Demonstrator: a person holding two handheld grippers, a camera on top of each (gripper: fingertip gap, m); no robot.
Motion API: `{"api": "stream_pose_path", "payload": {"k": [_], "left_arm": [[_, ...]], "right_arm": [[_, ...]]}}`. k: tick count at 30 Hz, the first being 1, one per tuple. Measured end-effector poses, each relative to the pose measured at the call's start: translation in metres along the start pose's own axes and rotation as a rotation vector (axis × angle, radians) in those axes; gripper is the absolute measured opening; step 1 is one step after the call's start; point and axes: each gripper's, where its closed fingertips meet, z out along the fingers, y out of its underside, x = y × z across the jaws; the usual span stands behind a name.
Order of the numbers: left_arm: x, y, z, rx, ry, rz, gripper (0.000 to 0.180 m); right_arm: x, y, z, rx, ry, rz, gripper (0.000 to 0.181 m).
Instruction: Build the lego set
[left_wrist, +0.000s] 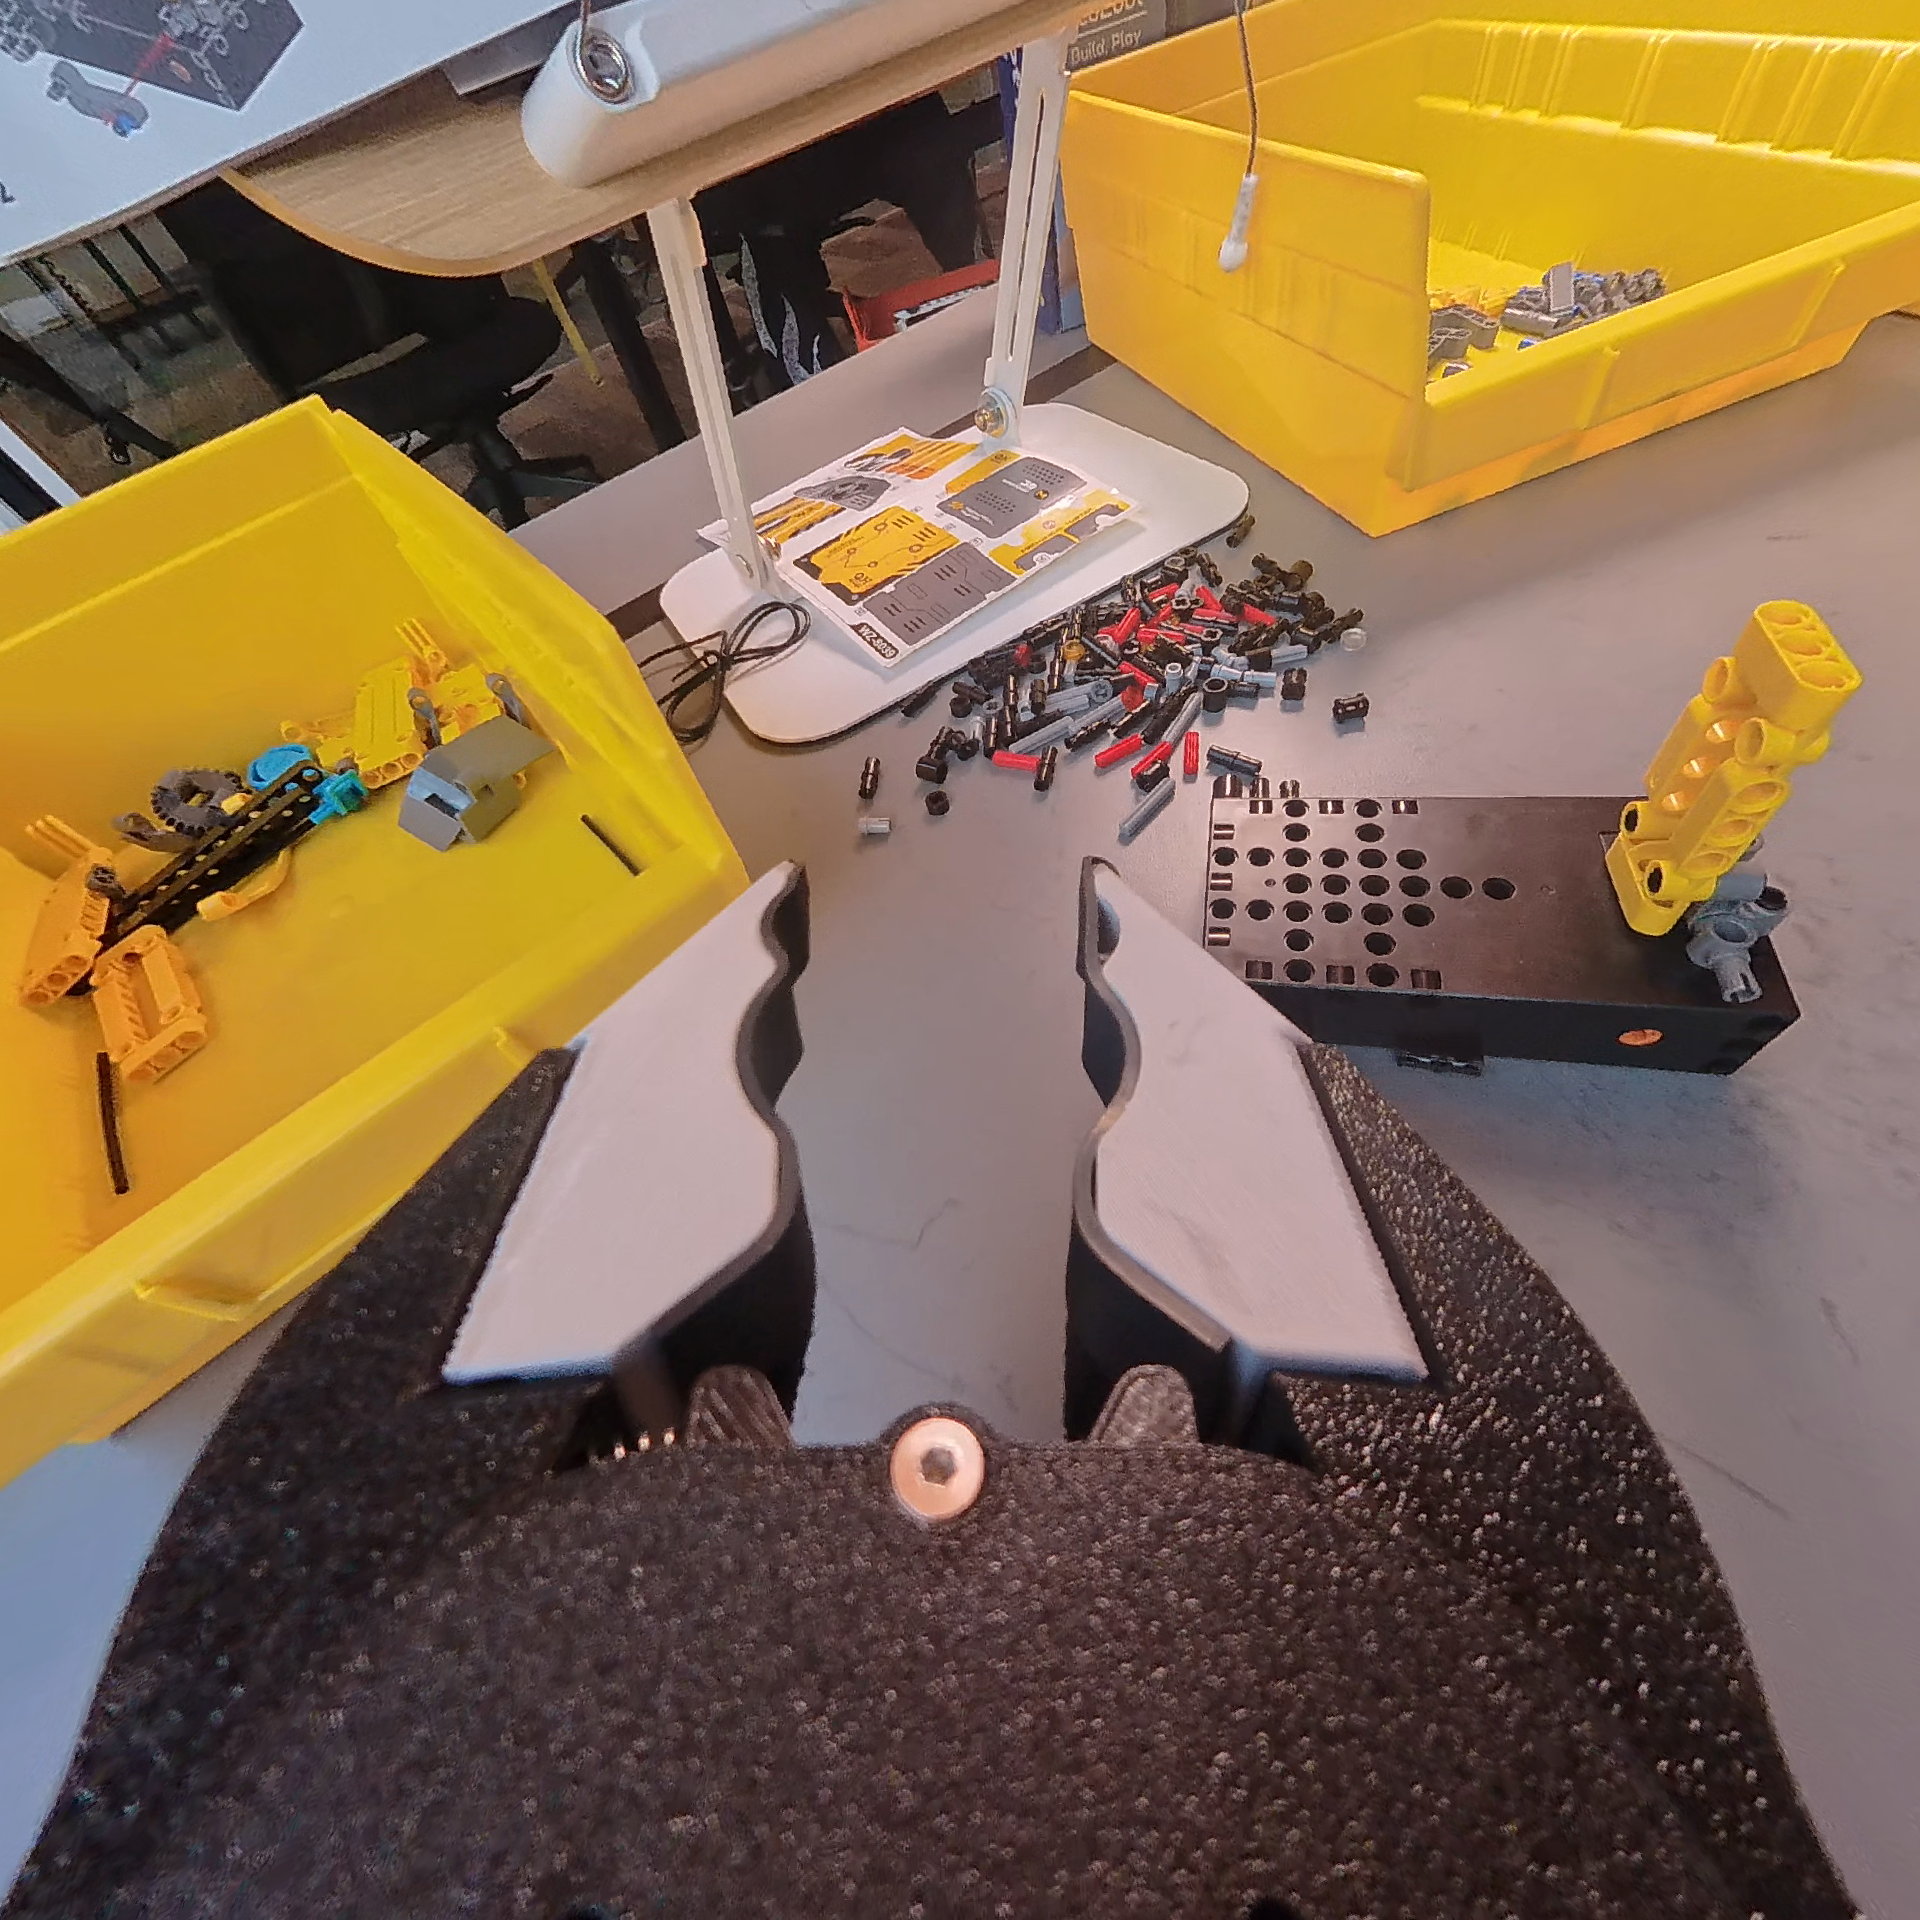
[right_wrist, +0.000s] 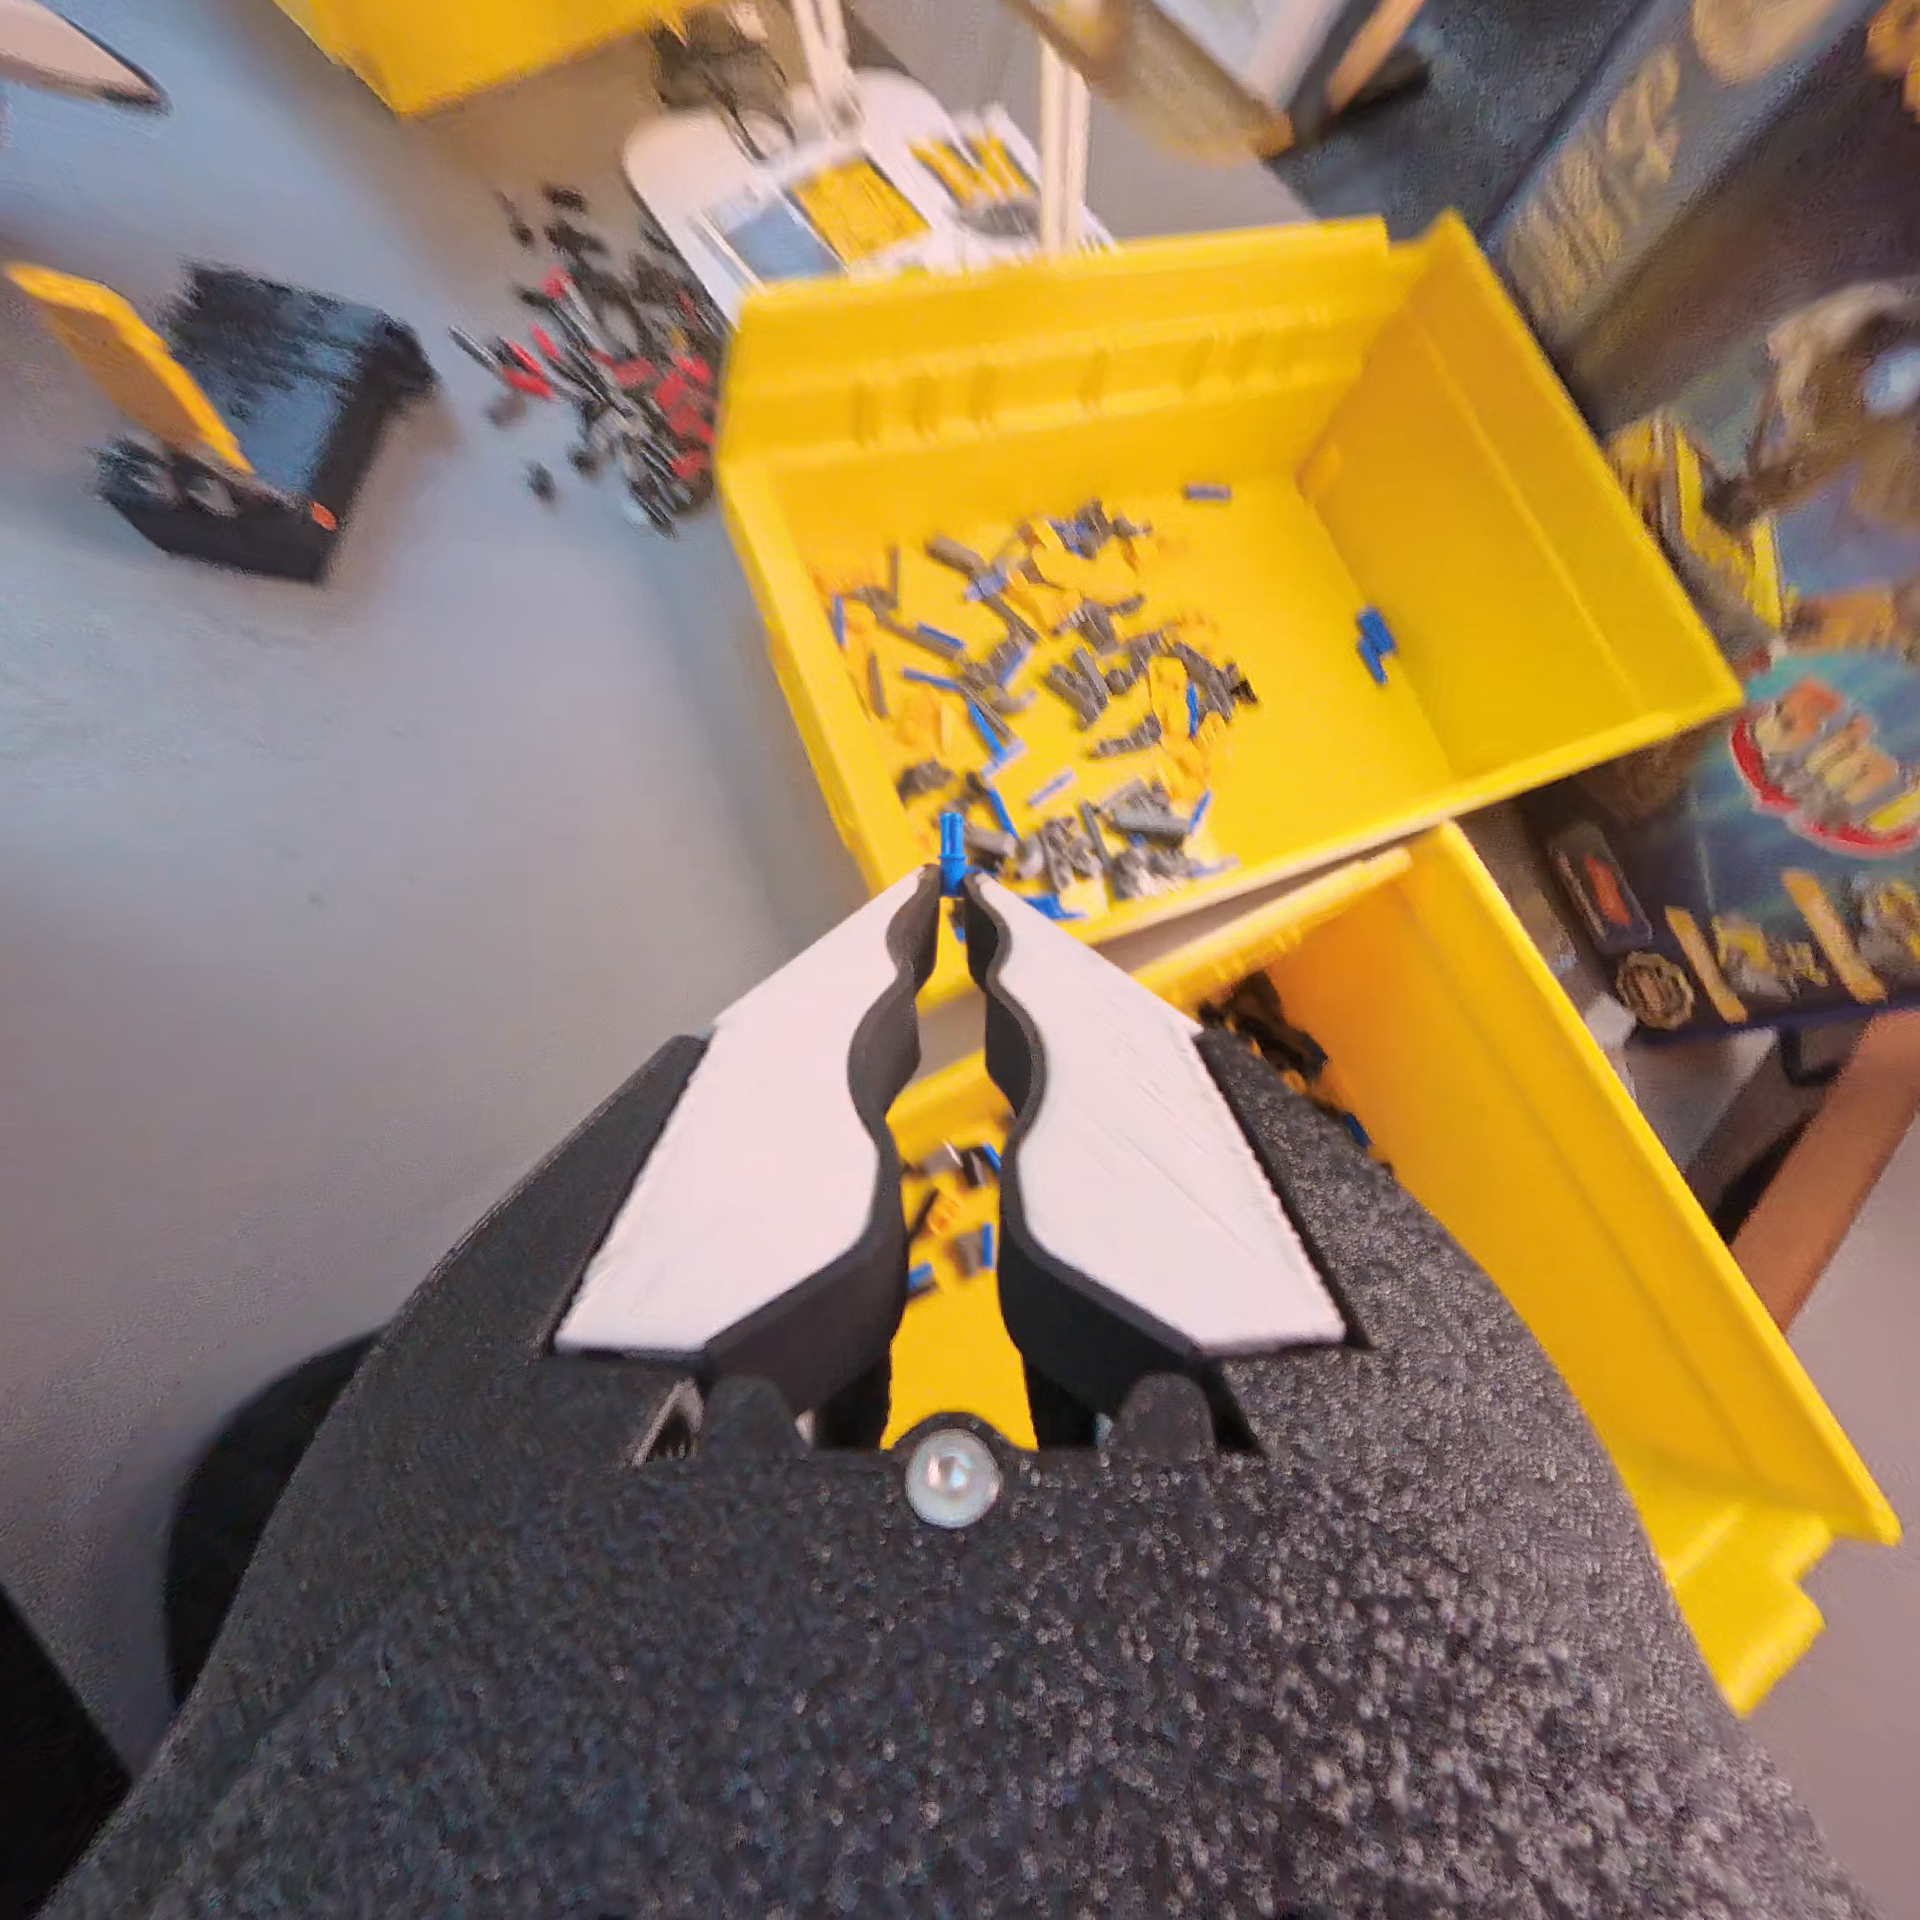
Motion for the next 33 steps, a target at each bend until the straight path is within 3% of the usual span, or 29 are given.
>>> {"api": "stream_pose_path", "payload": {"k": [3,7,20,24,30,33], "left_arm": [[0.002,-0.001,0.000,0.006,0.010,0.005,0.051],[0.003,-0.005,-0.006,0.025,0.020,0.000,0.051],[-0.002,-0.013,-0.020,0.070,0.028,-0.044,0.051],[0.000,-0.013,-0.020,0.067,0.038,-0.043,0.051],[0.002,-0.010,-0.018,0.058,0.050,-0.061,0.051],[0.005,-0.009,-0.017,0.050,0.064,-0.066,0.051]], "right_arm": [[-0.075,-0.056,0.011,0.087,-0.088,-0.046,0.002],[-0.155,-0.066,0.081,0.049,-0.211,-0.053,0.002],[-0.185,-0.039,0.218,-0.101,-0.125,0.002,0.003],[-0.182,-0.042,0.211,-0.081,-0.120,0.020,0.020],[-0.108,-0.093,0.099,0.164,0.090,0.031,0.018],[-0.019,-0.070,0.037,0.124,0.254,0.077,0.014]]}}
